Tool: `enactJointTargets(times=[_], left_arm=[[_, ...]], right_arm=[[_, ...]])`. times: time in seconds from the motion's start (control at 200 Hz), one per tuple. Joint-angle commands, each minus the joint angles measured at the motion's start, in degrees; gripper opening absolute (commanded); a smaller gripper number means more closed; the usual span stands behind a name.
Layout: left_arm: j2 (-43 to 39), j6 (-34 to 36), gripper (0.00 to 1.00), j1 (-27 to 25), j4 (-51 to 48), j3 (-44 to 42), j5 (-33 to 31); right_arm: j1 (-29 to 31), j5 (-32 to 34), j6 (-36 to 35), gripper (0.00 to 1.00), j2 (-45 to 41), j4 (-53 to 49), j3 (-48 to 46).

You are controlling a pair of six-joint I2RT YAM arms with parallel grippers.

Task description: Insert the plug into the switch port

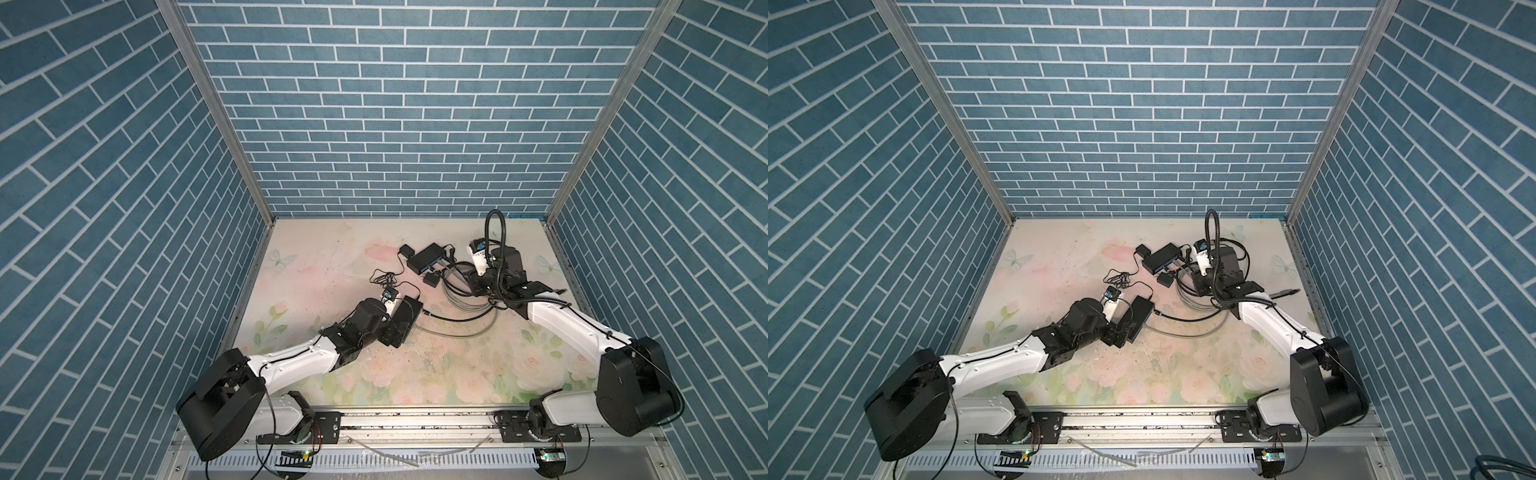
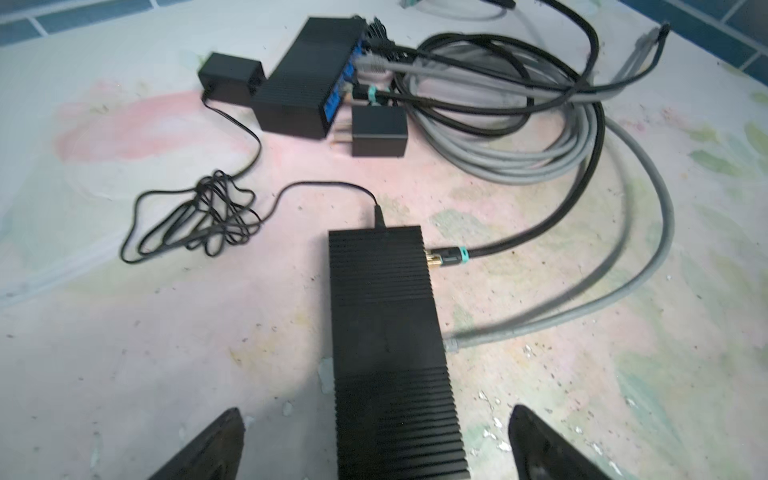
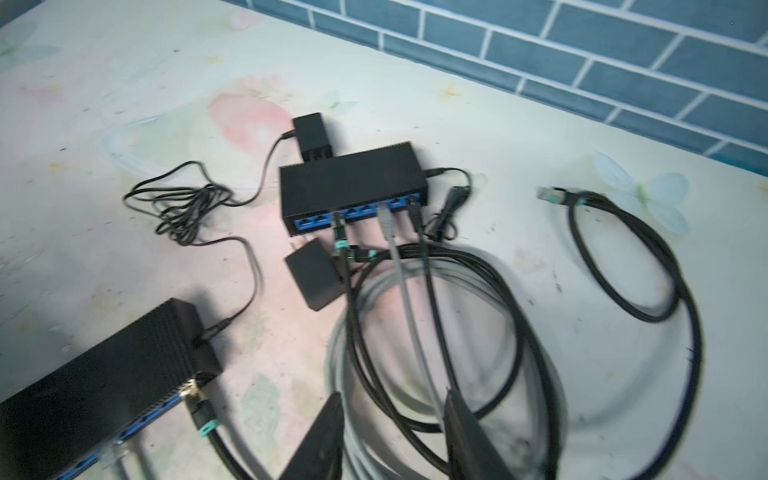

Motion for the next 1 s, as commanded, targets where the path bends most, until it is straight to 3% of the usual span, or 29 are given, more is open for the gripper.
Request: enactJointTargets(times=[0.0, 0.175, 0.33, 0.56, 0.71, 0.81, 0.855, 0.895, 0.925, 0.995], left_arm=[[-3.5, 2.0, 1.0, 4.1, -6.5, 2.3, -1.5], [-9.8, 4.5, 1.0, 14.7, -12.0, 4.5, -5.4], [-13.0, 8.6, 1.0, 23.9, -8.7, 2.1, -6.7], [-9.2, 9.9, 1.0, 35.3, 8.2, -5.5, -4.8], [-1.7, 12.1, 1.0, 38.8, 21.1, -8.5, -3.2], [5.2, 13.4, 1.0, 39.5, 33.8, -11.0, -3.7], [6.1, 13.9, 1.0, 39.8, 32.4, -9.6, -3.9], [7.6, 14.6, 1.0, 40.0, 35.9, -9.9, -3.0], [8.7, 14.3, 1.0, 40.4, 36.0, -9.9, -2.1], [13.7, 14.4, 1.0, 40.8, 45.7, -13.0, -0.4]], right_arm=[[-4.5, 2.6, 1.5, 0.41, -2.7, -1.0, -3.7], [-13.8, 1.0, 1.3, 0.42, -1.9, 2.1, -7.1], [-19.0, -2.8, 0.6, 0.42, 1.4, 13.0, -12.5], [-20.7, -8.1, -3.8, 0.43, 5.2, 37.9, -21.8], [-21.7, -8.6, -2.9, 0.44, 5.2, 40.9, -23.4], [-22.0, -7.2, -2.1, 0.55, 4.2, 46.7, -26.9], [-22.0, -6.4, -1.7, 0.58, 3.8, 50.7, -29.2], [-22.0, -5.6, -1.4, 0.71, 3.9, 55.2, -31.6], [-22.0, -4.9, -1.1, 0.97, 4.6, 59.6, -33.5], [-22.1, -5.0, -0.8, 0.98, 11.5, 73.8, -37.1]])
